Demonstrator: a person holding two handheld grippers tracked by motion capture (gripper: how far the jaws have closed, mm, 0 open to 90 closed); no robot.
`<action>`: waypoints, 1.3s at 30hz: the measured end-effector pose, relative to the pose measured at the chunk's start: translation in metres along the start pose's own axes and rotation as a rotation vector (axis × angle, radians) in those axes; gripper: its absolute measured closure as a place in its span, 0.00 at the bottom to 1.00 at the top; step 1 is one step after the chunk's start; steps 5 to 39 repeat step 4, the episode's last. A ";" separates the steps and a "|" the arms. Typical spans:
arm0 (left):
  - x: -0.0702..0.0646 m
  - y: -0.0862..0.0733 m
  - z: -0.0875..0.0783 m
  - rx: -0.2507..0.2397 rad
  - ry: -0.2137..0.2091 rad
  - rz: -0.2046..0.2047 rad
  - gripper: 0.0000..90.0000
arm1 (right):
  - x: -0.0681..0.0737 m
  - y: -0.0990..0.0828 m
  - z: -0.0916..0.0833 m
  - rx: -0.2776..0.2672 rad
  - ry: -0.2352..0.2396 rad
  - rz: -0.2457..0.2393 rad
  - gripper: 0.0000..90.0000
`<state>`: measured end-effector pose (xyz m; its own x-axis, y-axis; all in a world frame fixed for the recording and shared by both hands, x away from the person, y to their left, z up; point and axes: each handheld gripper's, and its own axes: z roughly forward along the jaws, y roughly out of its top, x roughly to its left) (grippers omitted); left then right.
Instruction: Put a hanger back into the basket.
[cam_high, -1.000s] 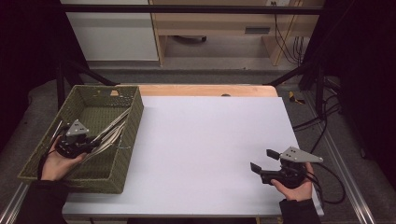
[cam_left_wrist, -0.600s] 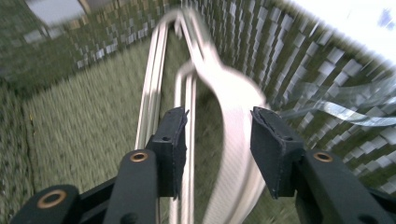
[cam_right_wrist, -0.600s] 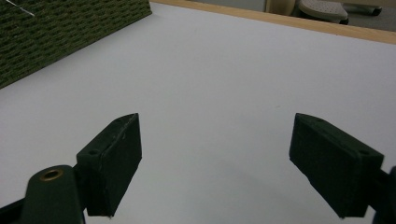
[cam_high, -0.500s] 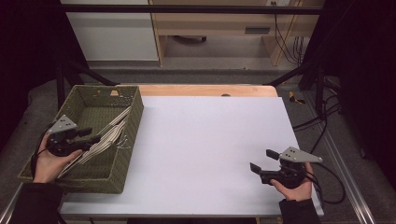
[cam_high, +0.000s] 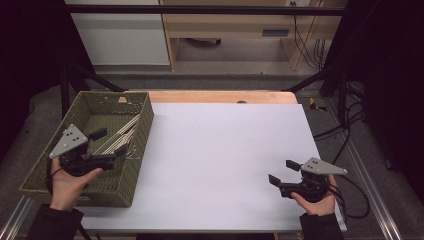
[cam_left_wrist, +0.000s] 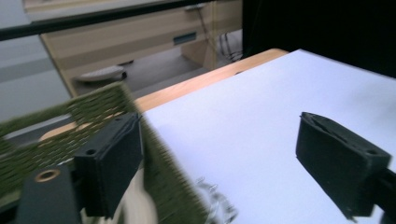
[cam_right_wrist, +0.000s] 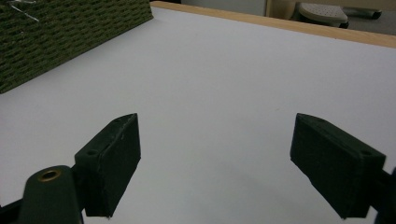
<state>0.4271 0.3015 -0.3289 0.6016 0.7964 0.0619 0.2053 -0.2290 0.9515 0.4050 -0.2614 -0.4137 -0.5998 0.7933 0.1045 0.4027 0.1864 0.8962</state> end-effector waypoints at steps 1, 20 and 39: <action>-0.008 0.000 0.004 -0.003 -0.013 -0.012 0.15 | 0.000 0.000 0.000 -0.001 0.002 0.004 0.18; -0.024 -0.002 0.011 -0.007 -0.046 -0.020 0.12 | 0.000 0.000 -0.001 -0.006 0.002 0.002 0.18; -0.024 -0.002 0.011 -0.007 -0.046 -0.020 0.12 | 0.000 0.000 -0.001 -0.006 0.002 0.002 0.18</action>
